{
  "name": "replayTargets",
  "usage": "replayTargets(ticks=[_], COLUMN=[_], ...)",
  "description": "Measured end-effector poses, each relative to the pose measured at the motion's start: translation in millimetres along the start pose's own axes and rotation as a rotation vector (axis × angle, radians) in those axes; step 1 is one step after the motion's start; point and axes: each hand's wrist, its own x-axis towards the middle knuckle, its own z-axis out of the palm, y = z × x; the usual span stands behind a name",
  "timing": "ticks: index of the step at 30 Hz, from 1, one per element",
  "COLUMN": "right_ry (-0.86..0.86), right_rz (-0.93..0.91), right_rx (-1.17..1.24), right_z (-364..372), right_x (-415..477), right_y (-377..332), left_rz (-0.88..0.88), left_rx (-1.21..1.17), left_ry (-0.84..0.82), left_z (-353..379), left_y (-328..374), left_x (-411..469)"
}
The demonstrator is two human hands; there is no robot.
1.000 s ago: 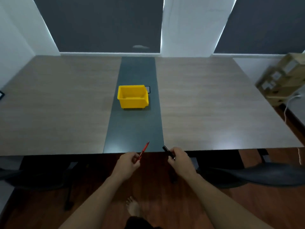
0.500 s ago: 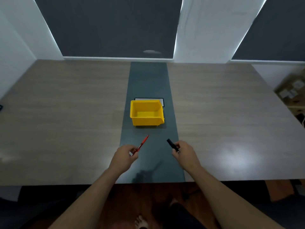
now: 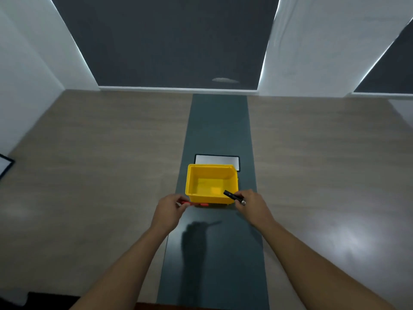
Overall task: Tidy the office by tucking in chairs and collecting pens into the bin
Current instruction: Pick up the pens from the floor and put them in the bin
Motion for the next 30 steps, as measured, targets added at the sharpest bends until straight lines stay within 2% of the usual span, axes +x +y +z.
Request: replayTargets(ticks=[4, 12, 21, 30], right_ry=[-0.047, -0.163, -0.219, -0.183], right_rz=[0.013, 0.003, -0.093, -0.056], right_rx=[0.049, 0.038, 0.024, 0.063], right_z=[1, 16, 34, 34], right_x=[41, 87, 102, 95], right_y=[2, 20, 14, 23], left_rz=[-0.101, -0.167, -0.145, -0.152], left_rx=[-0.127, -0.138, -0.039, 0.0], left_ry=[0.085, -0.001, -0.091, -0.103], left_z=[6, 37, 48, 45], left_y=[2, -1, 4, 6], left_x=[46, 100, 107, 94])
